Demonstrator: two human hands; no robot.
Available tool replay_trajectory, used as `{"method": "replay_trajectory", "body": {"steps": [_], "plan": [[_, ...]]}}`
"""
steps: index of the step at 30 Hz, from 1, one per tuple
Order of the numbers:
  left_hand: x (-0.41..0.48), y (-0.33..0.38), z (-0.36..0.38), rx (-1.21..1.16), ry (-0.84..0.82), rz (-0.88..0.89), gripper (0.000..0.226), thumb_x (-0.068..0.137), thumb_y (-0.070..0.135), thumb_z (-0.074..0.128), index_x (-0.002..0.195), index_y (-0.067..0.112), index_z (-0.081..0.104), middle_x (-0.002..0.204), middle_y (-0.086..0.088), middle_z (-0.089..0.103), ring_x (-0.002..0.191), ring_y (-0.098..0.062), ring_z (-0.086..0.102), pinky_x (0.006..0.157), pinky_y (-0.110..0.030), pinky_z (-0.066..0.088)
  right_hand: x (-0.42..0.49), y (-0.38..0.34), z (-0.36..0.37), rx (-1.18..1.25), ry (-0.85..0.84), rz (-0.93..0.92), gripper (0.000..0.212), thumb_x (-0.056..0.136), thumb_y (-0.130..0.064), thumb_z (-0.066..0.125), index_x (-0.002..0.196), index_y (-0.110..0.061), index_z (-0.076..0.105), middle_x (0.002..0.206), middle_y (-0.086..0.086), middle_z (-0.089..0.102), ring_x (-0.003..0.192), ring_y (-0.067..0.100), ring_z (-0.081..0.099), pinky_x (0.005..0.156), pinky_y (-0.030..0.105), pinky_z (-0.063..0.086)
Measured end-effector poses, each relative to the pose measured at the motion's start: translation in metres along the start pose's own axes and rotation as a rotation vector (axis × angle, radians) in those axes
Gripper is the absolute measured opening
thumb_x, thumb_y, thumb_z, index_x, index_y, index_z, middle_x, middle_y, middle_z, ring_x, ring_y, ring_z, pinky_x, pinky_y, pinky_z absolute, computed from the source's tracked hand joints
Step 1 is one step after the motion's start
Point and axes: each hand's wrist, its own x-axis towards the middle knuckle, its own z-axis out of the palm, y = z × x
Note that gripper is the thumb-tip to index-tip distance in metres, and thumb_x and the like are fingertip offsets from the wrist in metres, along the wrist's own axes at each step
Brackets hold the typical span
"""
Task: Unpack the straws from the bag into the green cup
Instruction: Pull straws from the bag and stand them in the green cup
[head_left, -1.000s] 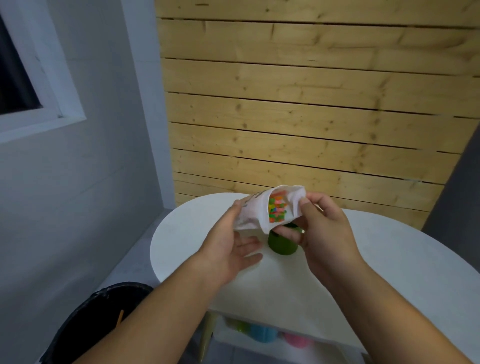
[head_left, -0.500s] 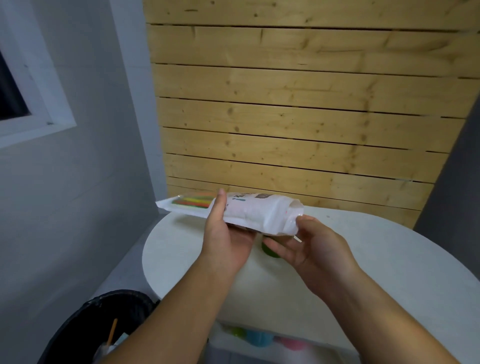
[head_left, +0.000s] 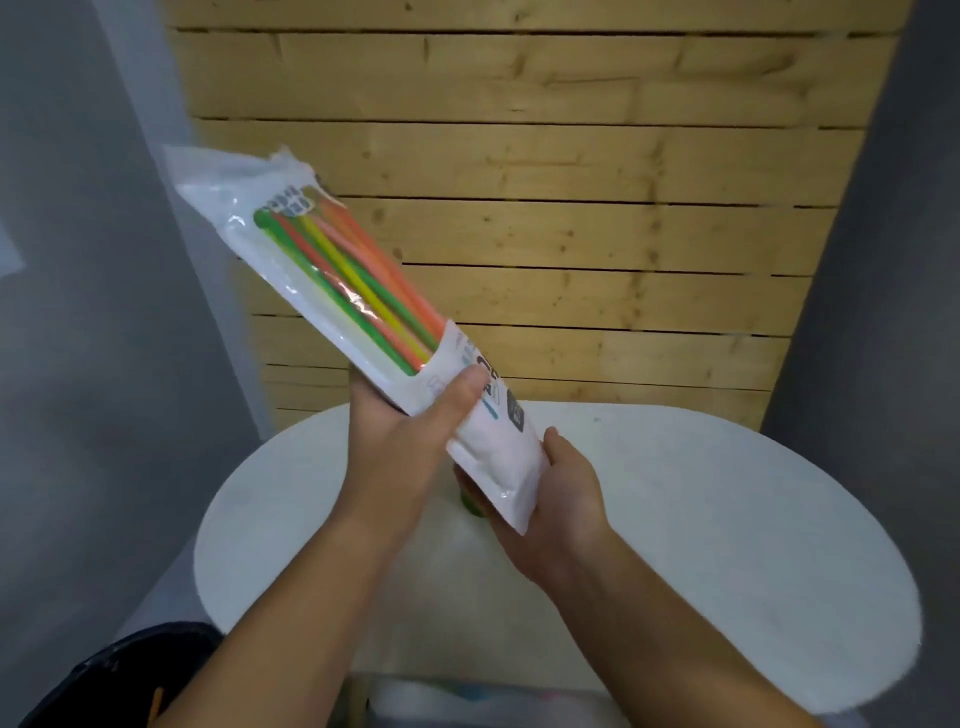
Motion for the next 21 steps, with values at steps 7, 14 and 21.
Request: {"method": "replay_trajectory", "body": {"steps": [7,14,21], "plan": [[0.009,-0.004,0.005,-0.047,0.001,-0.051,0.06,0.067,0.025,0.087,0.122,0.013,0.065,0.112,-0.007,0.075,0.106,-0.026,0.072,0.087,-0.042,0.06,0.017,-0.004,-0.011,0.021,0.095,-0.01,0.046,0.105,-0.035,0.03,0.117,-0.005,0.064,0.119,0.018,0.069,0.114,0.037,0.061,0.107,0.047,0.043],[0.013,-0.012,-0.009,-0.409,0.033,-0.345,0.026,0.09,0.012,0.067,0.116,0.014,0.066,0.113,-0.014,0.076,0.105,-0.03,0.073,0.086,-0.051,0.06,0.013,-0.025,0.008,-0.352,0.307,-0.192,0.027,0.102,-0.035,0.048,0.095,-0.016,0.065,0.094,0.01,0.074,0.086,0.025,0.071,0.084,0.042,0.059],[0.013,-0.01,-0.028,-0.519,0.126,-0.386,0.029,0.092,0.012,0.067,0.12,0.016,0.064,0.115,-0.012,0.076,0.104,-0.028,0.074,0.085,-0.053,0.06,0.007,-0.042,0.003,-0.974,0.252,-0.484,0.037,0.093,-0.053,0.056,0.104,-0.021,0.071,0.094,0.001,0.068,0.071,0.016,0.053,0.066,0.03,0.051]]}}
